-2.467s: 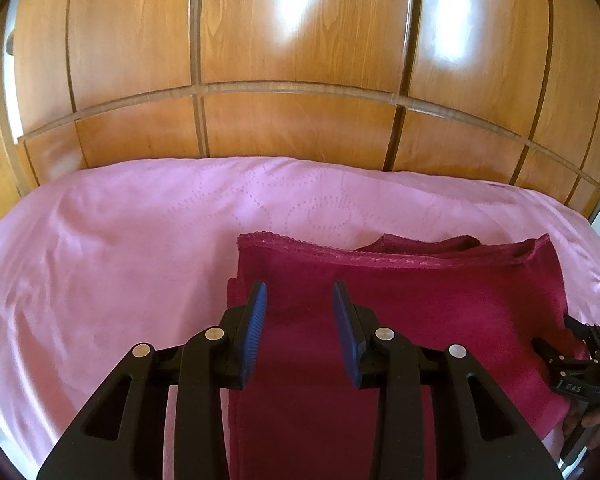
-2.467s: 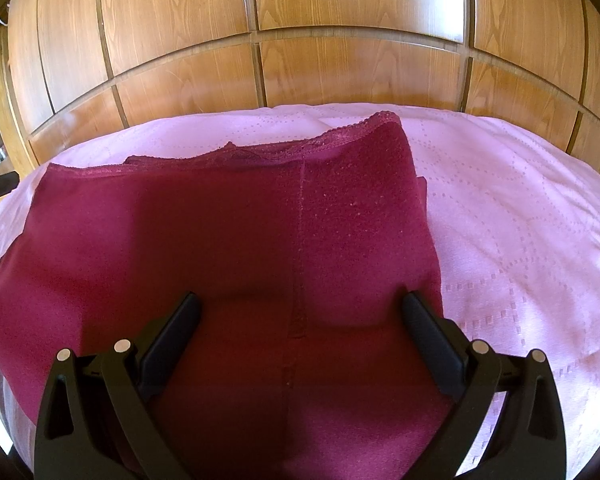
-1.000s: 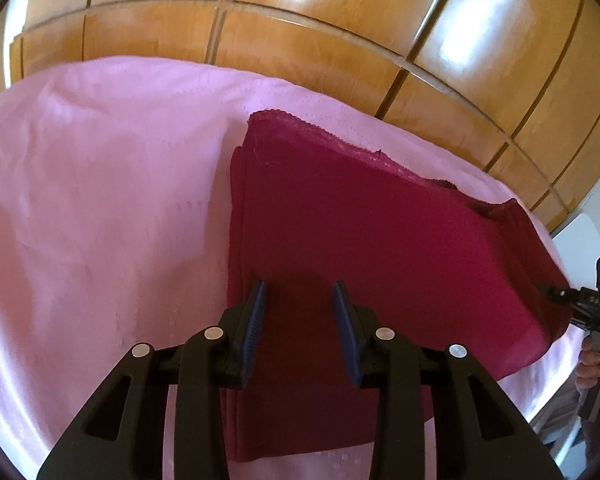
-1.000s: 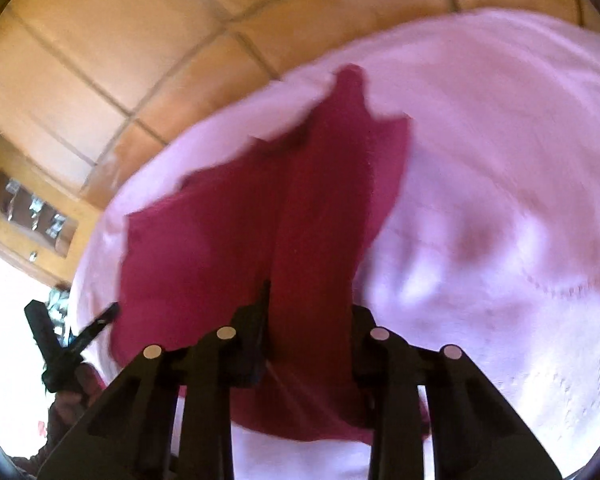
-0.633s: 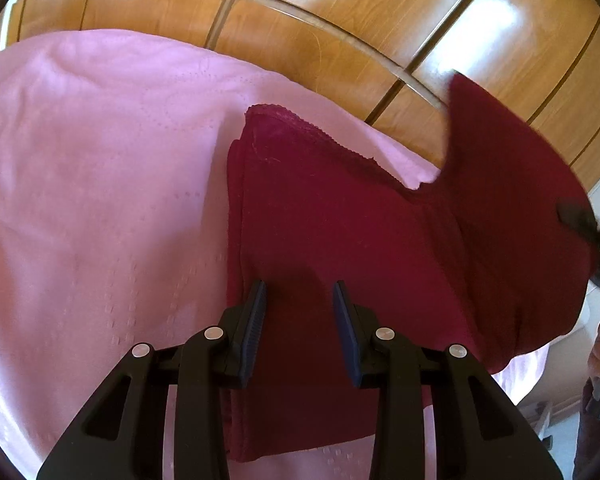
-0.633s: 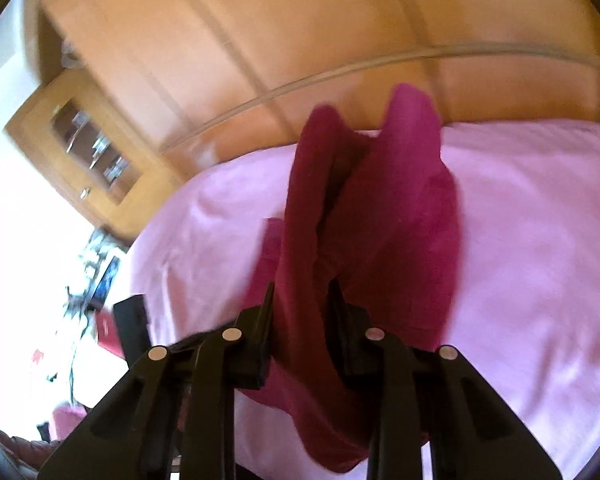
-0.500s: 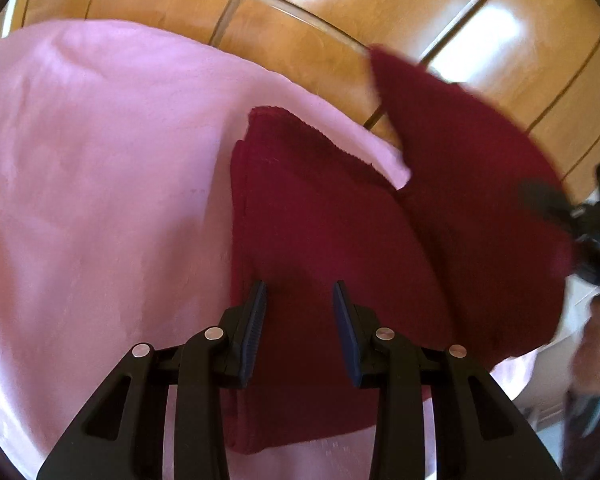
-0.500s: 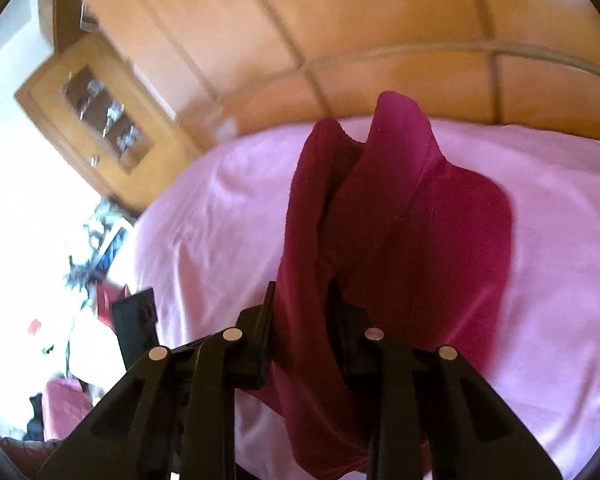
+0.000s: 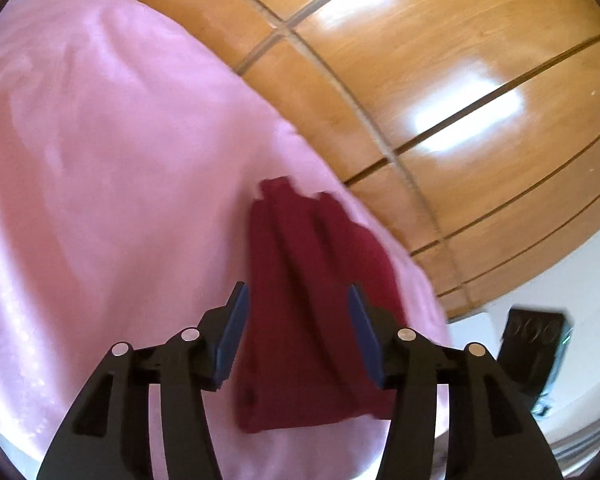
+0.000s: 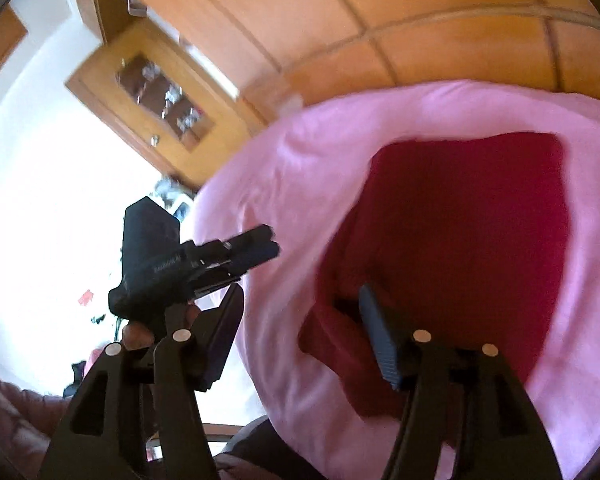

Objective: Fold small clothes

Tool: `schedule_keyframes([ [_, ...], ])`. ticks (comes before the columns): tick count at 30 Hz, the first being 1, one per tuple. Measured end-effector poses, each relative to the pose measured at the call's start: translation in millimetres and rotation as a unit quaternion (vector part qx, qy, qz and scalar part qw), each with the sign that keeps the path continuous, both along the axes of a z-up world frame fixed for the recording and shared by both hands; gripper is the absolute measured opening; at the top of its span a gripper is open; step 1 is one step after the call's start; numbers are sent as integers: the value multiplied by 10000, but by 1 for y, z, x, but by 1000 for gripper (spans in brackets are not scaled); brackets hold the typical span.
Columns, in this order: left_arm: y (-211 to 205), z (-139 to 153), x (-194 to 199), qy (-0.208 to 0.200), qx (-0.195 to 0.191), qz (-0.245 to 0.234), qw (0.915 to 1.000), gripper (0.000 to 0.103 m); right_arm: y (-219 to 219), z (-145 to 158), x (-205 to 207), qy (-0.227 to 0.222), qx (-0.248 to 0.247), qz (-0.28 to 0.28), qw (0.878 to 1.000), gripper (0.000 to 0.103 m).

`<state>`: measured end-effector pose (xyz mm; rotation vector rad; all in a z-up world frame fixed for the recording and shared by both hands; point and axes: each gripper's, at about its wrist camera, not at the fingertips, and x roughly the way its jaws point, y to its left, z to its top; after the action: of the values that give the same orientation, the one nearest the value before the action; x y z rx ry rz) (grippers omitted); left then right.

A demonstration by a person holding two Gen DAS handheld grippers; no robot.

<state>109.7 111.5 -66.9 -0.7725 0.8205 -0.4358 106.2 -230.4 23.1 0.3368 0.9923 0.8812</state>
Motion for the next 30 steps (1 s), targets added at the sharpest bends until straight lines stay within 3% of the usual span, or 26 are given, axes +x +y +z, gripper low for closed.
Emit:
schedule_keyframes([
  [2,-12,10,6,-86,-88,-217,9997,50,-26,0,-12,-82,-140,-260,9995,61],
  [5,-29,25,11,-179,-175,-553,9982,67,-50,-11,-27,-59,-441,-498,9978,61],
  [7,-46,33,18,-194,-134,-770,9968,70,-59,-21,-37,-54,-685,-563,9960,61],
  [10,-72,31,34,178,379,-1051,9936,74,-51,-34,-47,-91,-927,-514,9943,61],
  [13,-94,17,40,641,363,-1569,9849,74,-43,-34,-55,-393,-1327,-475,9892,68],
  [16,-110,13,36,713,902,-1640,9797,74,-32,-41,-65,-646,-1684,-378,9829,66],
  [17,-114,10,36,739,1021,-1654,9781,70,-37,-43,-68,-725,-1834,-406,9795,64],
  [18,-118,6,34,765,1192,-1687,9754,49,-34,-47,-67,-772,-2028,-456,9751,52],
  [19,-122,4,33,748,1418,-1686,9726,38,-34,-53,-64,-786,-2156,-497,9721,40],
  [20,-125,3,31,687,1632,-1678,9698,21,-34,-58,-63,-789,-2210,-530,9706,34],
  [21,-124,3,28,564,1686,-1655,9700,17,-34,-60,-64,-810,-2226,-546,9700,27],
  [25,-107,1,11,328,1734,-1381,9746,15,-33,-58,-78,-996,-2206,-290,9698,16],
  [28,-95,-27,-2,515,1669,-1188,9774,15,-33,-73,-79,-841,-2274,-195,9700,15],
  [30,-90,-33,-12,361,1538,-1021,9821,19,-34,-79,-76,-707,-2174,-249,9732,16],
])
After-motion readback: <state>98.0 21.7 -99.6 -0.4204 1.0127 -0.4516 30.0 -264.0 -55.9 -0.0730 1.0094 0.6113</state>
